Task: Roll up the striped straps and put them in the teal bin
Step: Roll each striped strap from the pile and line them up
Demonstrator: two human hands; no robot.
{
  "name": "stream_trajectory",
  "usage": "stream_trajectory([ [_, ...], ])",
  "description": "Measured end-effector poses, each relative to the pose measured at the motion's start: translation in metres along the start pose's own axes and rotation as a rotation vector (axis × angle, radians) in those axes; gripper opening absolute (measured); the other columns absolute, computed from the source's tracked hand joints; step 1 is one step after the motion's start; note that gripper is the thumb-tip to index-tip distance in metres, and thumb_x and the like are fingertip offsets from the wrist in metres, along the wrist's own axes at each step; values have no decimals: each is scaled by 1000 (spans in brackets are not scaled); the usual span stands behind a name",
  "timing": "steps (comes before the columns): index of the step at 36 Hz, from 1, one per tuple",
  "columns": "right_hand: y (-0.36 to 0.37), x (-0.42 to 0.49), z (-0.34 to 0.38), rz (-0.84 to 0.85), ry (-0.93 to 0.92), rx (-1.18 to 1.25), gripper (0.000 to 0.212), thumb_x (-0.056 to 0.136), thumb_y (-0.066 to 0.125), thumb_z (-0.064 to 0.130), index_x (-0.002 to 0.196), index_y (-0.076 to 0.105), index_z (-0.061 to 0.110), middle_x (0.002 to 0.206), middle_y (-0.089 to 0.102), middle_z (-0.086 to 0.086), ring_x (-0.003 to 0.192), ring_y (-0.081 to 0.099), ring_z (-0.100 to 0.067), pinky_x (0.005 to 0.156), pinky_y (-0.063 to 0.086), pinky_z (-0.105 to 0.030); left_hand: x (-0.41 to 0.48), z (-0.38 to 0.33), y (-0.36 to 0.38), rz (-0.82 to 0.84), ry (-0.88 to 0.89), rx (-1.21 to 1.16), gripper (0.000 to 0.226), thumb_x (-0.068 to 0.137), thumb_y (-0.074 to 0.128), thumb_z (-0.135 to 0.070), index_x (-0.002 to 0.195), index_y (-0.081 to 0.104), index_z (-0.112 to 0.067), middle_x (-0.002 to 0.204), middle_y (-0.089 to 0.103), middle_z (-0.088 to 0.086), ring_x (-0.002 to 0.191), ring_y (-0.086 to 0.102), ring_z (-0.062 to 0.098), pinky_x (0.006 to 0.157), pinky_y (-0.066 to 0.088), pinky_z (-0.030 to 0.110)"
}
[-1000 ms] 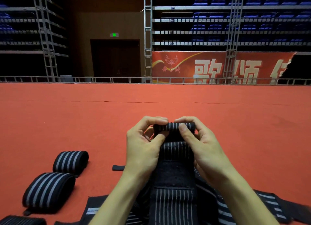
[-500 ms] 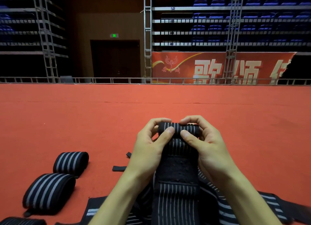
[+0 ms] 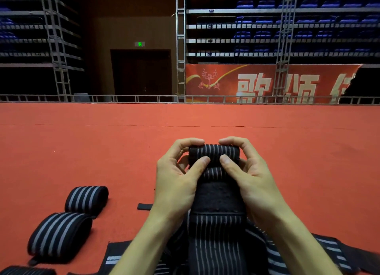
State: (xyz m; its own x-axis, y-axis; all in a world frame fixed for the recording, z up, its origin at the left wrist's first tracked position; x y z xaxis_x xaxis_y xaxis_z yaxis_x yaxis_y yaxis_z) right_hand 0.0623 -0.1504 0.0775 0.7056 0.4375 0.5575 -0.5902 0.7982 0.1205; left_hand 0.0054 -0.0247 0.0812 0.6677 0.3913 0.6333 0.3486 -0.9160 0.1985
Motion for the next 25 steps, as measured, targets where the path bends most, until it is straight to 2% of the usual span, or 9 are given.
stream_trajectory([
  [2, -1, 0, 2, -13, -8, -5, 23, 93, 58, 11, 102, 65, 30, 90, 69, -8, 82, 64, -24, 76, 55, -45, 0, 0, 1, 17, -12, -9, 32, 86, 67, 7, 93, 70, -24, 89, 71, -8, 80, 68, 12, 69, 56, 27],
  [4, -2, 0, 3, -25, -16, -10, 22, 93, 59, 10, 101, 65, 30, 91, 69, -9, 81, 65, -25, 75, 55, -45, 0, 1, 1, 42, -38, -35, 34, 87, 67, 6, 93, 71, -27, 94, 72, -3, 82, 69, 17, 70, 59, 34],
  [8, -2, -1, 3, -38, -11, 8, 21, 95, 60, 9, 101, 64, 29, 104, 67, -25, 92, 66, -49, 81, 56, -62, -1, -1, 4, 86, -77, -56, 34, 89, 65, 5, 102, 69, -27, 96, 71, -2, 75, 66, 15, 67, 59, 35],
  [9, -2, -2, 4, -43, -11, 5, 23, 96, 57, 7, 101, 64, 29, 105, 66, -27, 93, 66, -49, 82, 55, -63, -1, -1, 5, 94, -81, -57, 35, 89, 65, 5, 105, 69, -27, 96, 71, -2, 76, 66, 15, 68, 59, 35],
  [13, 0, -2, 7, -42, -24, -3, 28, 95, 55, 5, 98, 64, 31, 98, 68, -17, 83, 66, -29, 75, 58, -46, -1, -4, 5, 96, -61, -46, 36, 87, 67, 6, 98, 69, -27, 97, 71, -2, 74, 68, 18, 67, 60, 37],
  [16, 3, -1, 5, -21, 5, 35, 25, 91, 59, 12, 103, 63, 35, 89, 68, -8, 78, 66, -23, 67, 59, -37, -1, -7, 3, 74, -25, -43, 32, 85, 67, 9, 94, 69, -22, 92, 73, -3, 68, 68, 18, 62, 60, 35],
  [21, 11, -3, 2, 79, 98, 157, 33, 82, 61, 25, 112, 59, 37, 89, 69, -8, 81, 69, -22, 66, 59, -35, 0, -9, 0, 10, 6, -68, 31, 83, 65, 14, 91, 67, -15, 84, 71, 2, 56, 62, 7, 51, 50, 20],
  [25, 11, -3, 2, 83, 85, 123, 29, 83, 61, 27, 111, 59, 36, 88, 68, -8, 77, 68, -19, 62, 57, -31, 1, -8, -1, -2, 19, -86, 30, 82, 65, 16, 89, 67, -13, 85, 71, 0, 56, 62, 8, 51, 50, 19],
])
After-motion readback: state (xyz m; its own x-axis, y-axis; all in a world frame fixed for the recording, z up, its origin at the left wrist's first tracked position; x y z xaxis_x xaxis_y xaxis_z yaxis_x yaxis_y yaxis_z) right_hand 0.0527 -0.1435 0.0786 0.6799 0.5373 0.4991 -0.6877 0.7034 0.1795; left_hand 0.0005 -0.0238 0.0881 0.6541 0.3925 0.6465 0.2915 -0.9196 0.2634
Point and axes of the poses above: each hand's wrist, its own x-axis towards the middle knuckle, its own y-axis out of the palm, z = x × y, the point moved 6 cm from there along x, towards the middle knuckle
